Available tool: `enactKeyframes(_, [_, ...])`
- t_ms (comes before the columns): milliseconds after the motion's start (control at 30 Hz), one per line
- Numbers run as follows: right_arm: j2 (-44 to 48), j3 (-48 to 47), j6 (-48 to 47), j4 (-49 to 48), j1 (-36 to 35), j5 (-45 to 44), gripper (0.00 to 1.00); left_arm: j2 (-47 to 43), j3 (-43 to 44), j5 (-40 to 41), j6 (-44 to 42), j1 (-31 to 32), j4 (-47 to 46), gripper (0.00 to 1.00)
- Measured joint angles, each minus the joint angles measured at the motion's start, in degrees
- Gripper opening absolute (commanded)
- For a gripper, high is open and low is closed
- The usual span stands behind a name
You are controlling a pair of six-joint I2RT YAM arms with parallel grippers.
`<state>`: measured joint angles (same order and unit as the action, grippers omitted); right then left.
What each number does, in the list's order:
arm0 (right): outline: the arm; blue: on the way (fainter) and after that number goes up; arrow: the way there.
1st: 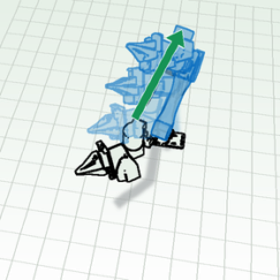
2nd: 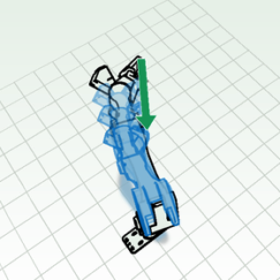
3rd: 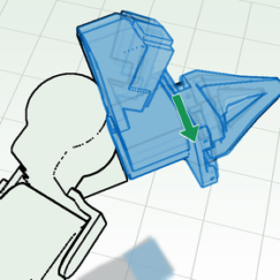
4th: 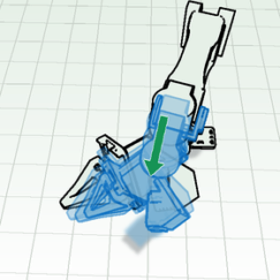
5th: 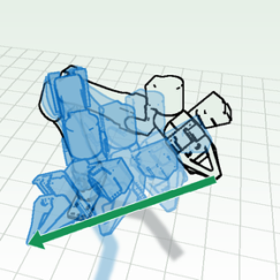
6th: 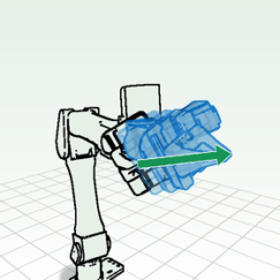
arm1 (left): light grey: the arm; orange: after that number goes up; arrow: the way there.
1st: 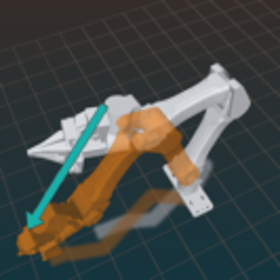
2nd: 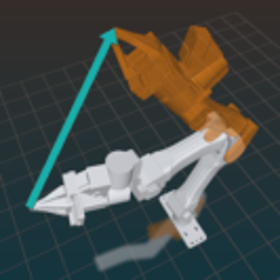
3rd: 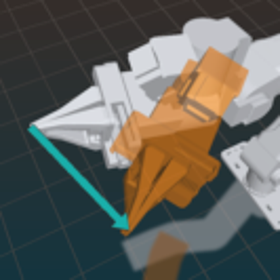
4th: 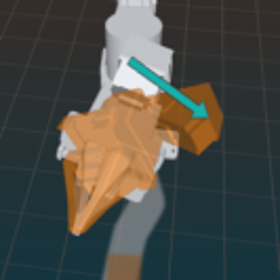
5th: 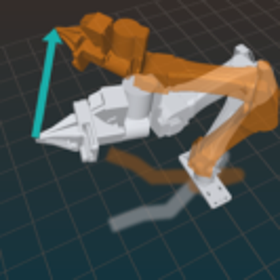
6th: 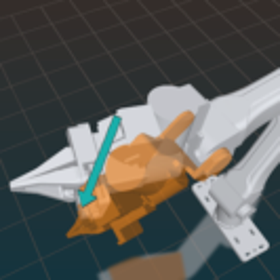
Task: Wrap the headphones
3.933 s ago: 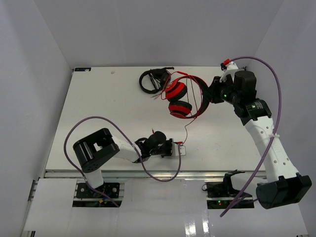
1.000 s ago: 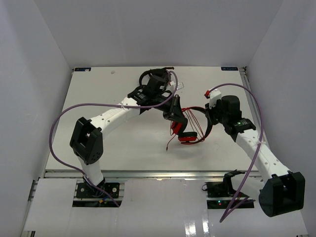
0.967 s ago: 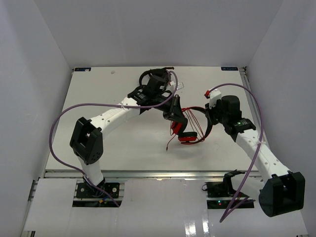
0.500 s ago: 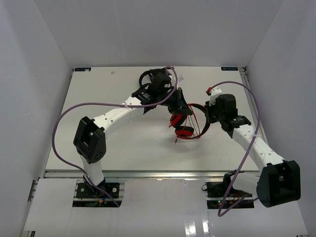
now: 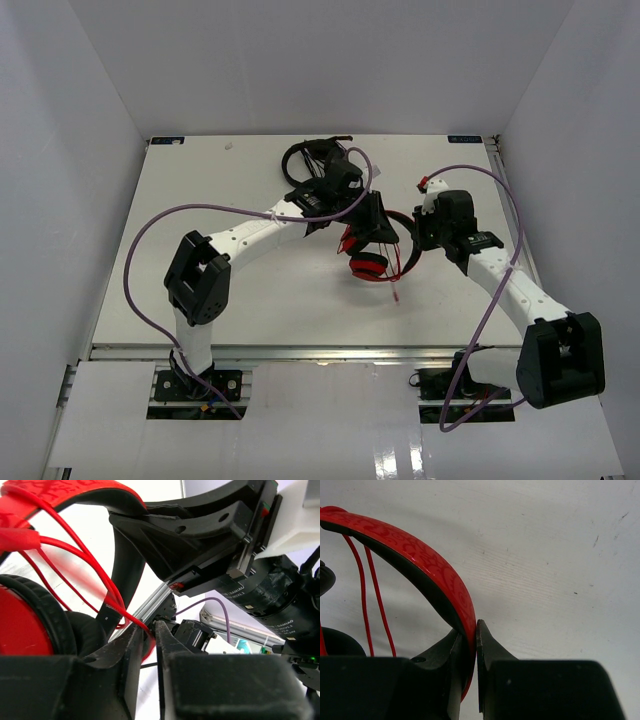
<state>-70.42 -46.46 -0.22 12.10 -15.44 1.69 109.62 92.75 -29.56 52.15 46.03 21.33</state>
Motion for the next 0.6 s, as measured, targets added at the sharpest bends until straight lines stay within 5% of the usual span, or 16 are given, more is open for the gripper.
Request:
enactKeyframes(433, [-1.09, -0.95, 1.18, 0.3, 1.28, 1.28, 0.08, -0.31, -0.92, 1.25, 0.67, 0.57, -0.66, 0.32])
enactKeyframes(600, [-1.09, -1.0, 1.23, 0.33, 1.93, 1.47, 0.08, -1.16, -2.54, 1.74, 0.25, 0.74, -0.42, 0.41])
